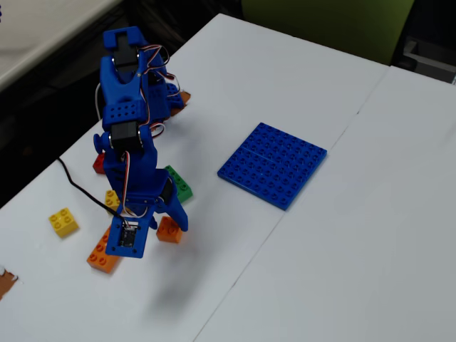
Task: Pick up the 2x2 orange block and go up the 8x8 blue block.
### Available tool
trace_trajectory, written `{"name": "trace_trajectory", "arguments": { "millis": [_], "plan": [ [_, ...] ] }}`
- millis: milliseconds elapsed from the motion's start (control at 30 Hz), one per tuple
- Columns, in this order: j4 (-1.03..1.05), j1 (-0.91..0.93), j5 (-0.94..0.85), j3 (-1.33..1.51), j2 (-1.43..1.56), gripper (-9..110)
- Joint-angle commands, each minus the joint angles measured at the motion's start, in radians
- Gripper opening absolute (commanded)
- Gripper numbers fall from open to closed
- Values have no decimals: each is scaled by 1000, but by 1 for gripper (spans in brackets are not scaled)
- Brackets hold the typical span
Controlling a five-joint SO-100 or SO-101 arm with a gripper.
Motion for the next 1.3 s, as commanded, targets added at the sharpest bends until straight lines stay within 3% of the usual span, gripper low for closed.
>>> {"name": "trace_trajectory", "arguments": {
  "millis": [0,633,800,1267],
  "plan": [
    [14,12,-29,-31,-2,23],
    [-29,12,-52,-32,-69,23],
    [-35,-2,-46,-31,-78,15],
    [-6,-3,-57,-28,-83,13]
  ]
}}
